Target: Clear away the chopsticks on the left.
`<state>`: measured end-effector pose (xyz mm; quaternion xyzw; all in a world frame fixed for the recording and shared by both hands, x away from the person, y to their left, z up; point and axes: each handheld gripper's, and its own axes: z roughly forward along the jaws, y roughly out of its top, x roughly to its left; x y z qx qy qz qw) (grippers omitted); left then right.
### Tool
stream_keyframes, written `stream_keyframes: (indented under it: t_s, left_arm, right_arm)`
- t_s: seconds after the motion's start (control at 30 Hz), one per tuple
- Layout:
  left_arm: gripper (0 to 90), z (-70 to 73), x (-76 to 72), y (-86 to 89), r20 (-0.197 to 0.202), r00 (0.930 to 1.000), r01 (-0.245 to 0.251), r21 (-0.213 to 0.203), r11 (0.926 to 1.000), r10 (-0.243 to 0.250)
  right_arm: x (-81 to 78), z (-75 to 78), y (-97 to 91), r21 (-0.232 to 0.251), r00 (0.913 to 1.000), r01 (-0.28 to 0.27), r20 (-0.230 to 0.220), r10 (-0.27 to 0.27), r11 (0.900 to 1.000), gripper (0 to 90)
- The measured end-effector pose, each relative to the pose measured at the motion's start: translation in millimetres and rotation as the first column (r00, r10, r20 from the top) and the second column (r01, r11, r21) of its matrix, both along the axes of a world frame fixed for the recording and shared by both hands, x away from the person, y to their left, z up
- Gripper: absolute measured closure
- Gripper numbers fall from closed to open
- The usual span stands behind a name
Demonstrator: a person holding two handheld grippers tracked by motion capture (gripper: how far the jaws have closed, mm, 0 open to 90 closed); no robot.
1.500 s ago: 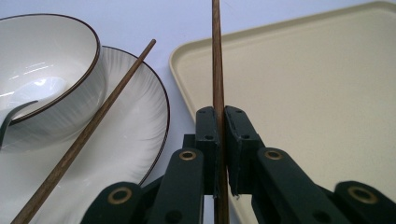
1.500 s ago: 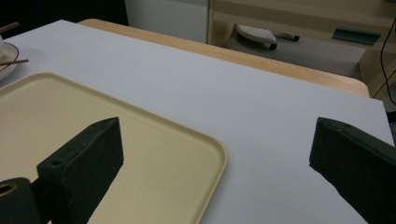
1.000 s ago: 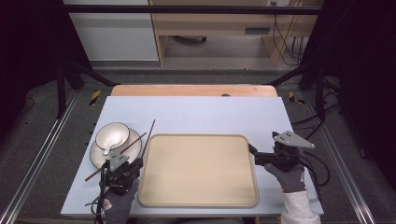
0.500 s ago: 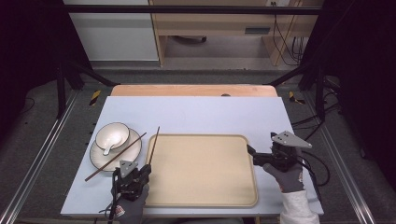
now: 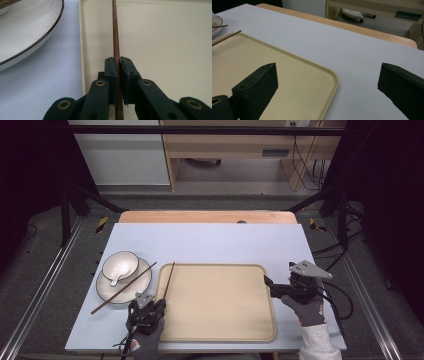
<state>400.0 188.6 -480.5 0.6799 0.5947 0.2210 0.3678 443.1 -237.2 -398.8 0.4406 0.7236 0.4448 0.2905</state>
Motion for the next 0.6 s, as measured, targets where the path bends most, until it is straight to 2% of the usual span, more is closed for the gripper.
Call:
stream_keyframes:
  t_s: [0.43, 0.57, 0.6]
  left_arm:
    - [81.8, 0.3, 0.9, -0.3, -0.011, 0.9999, -0.009, 0.018, 0.9998, 0.009]
    - [79.3, 1.3, 2.1, 0.5, -0.016, 0.9999, 0.002, 0.021, 0.9998, -0.001]
    - [75.3, 1.9, 2.4, 0.6, -0.018, 0.9998, 0.007, 0.023, 0.9997, -0.006]
  right_arm:
    - [-0.1, -0.3, 0.2, -0.006, 1.0000, 0.002, 0.001, -0.002, 1.0000, 3.0]
    - [-1.9, 0.9, -0.9, -0.001, 1.0000, 0.005, 0.005, -0.005, 1.0000, 2.8]
    - [-2.5, 1.5, -2.4, -0.001, 0.9999, 0.008, 0.007, -0.008, 1.0000, 2.7]
